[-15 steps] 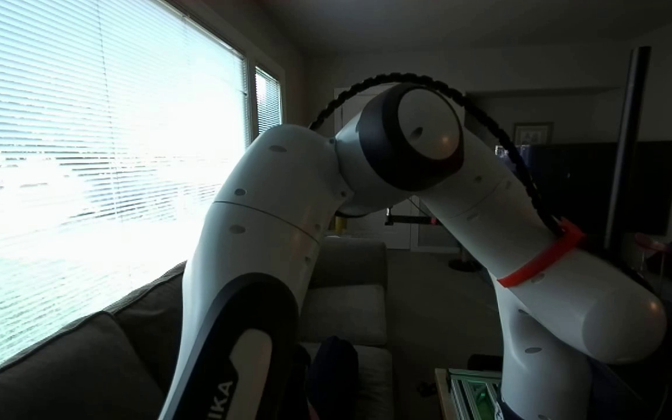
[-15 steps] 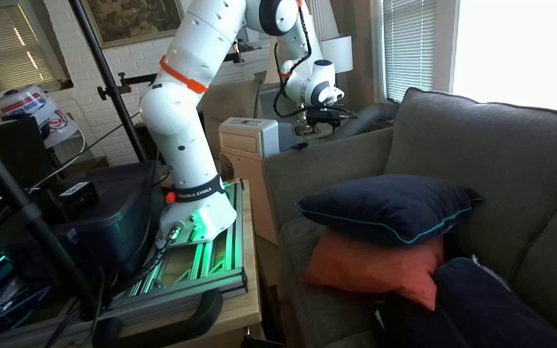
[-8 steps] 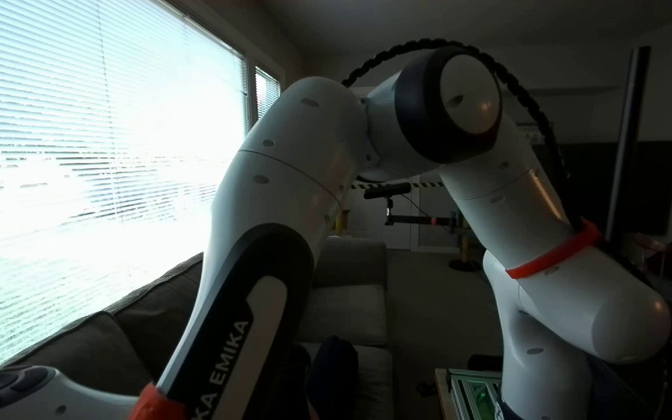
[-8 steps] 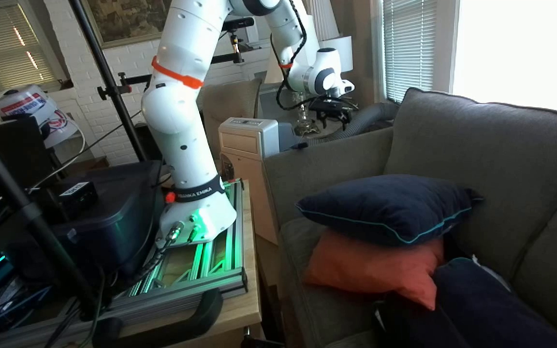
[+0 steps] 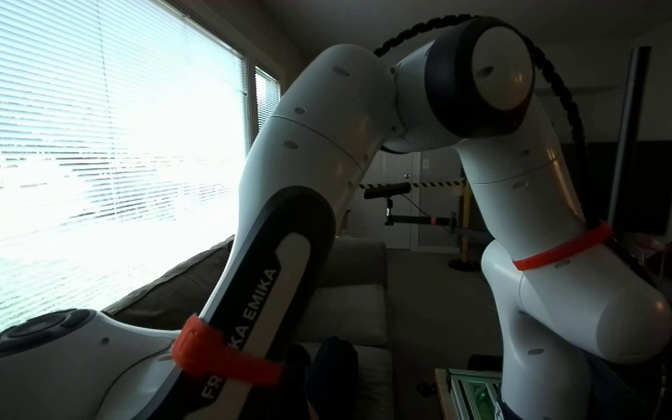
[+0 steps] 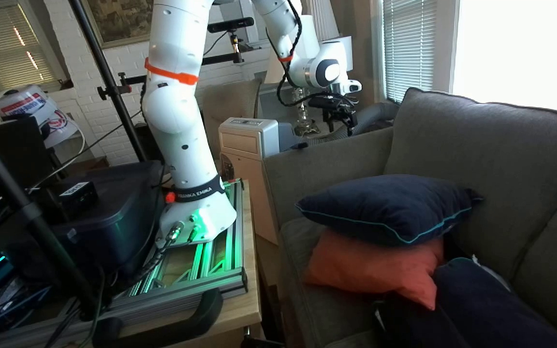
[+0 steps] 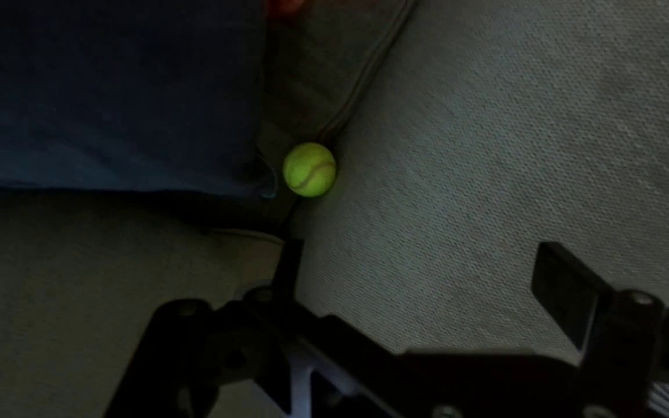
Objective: Remove the remote control from the pillow and place it on the left armrest of the sofa.
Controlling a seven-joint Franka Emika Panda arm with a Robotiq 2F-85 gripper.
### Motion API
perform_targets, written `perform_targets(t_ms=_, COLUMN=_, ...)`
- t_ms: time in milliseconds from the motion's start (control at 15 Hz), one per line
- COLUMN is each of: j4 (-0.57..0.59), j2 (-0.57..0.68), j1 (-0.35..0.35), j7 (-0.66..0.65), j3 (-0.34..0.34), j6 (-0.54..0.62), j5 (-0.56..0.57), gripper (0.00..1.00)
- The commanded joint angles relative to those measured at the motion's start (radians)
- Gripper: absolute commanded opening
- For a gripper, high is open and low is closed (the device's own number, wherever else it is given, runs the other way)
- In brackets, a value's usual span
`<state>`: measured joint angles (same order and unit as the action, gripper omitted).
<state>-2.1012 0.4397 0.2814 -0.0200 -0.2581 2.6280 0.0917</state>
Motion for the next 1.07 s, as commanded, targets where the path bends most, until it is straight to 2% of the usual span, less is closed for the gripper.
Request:
perform_targets(t_ms=0, j4=-0.074, j2=-0.083, j1=0.015, j7=-0.097, j3=0.051, j6=-0.078, j5=-0.014, gripper=1.00)
perform_targets(t_ms=600, j4=-0.157, j2=-0.191, j1=0.002, j7=-0.267, j3=0.110, j6=-0.153, j5=-0.004, gripper=1.00)
perform_targets(t_ms=1000, j4=-0.204, j2=-0.263, j1=0.008, j7=-0.446, j3=0.177, j6=-0.209, j5=0.125, gripper=1.00)
